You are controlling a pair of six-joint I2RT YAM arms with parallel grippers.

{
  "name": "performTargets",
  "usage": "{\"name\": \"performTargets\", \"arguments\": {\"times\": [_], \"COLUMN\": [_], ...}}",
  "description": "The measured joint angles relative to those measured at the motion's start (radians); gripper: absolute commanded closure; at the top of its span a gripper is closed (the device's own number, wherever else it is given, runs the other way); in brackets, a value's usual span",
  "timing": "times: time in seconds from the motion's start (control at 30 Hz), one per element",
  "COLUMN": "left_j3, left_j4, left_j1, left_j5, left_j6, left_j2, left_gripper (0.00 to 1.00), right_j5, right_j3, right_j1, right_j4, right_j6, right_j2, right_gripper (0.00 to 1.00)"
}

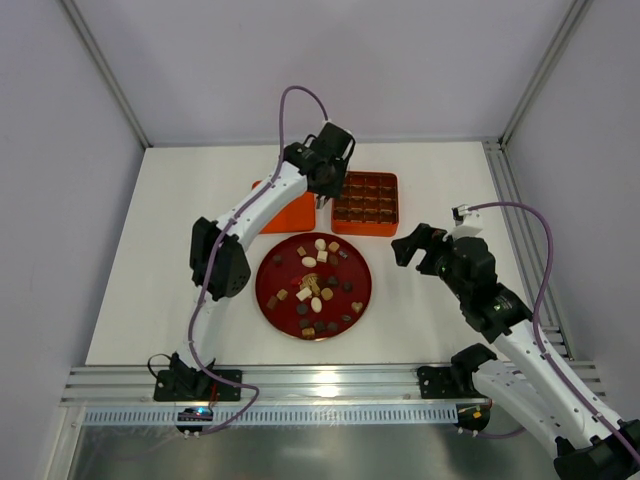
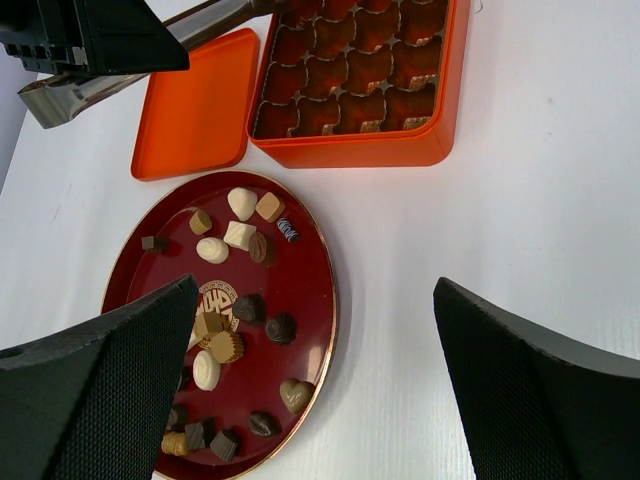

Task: Pack the chocolate

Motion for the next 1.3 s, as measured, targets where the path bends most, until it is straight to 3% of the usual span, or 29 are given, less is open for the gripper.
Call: {"name": "performTargets", "arguments": {"times": [0.33, 0.83, 1.3], "left_j3": [-0.051, -0.655, -1.009], "left_j4": [-0.006, -0.008, -0.053], "left_j1": [-0.001, -0.052, -0.102], "left_j5": [0.026, 0.040, -0.009], "left_j6": [-0.005, -0.064, -0.159], "left_j2": [-0.098, -0.678, -0.947], "left_gripper": [0.63, 0.62, 0.61], "right_j5": [0.000, -0.002, -0.025], "right_j3": [0.000, -0.006, -0.044], "right_j1": [0.000, 0.000, 0.000], "right_j4": [0.000, 0.020, 0.054], "right_j6": [0.000, 0.000, 0.005], "right_j2": [0.000, 0.018, 0.049], "right_gripper": [0.00, 0.00, 0.00]}}
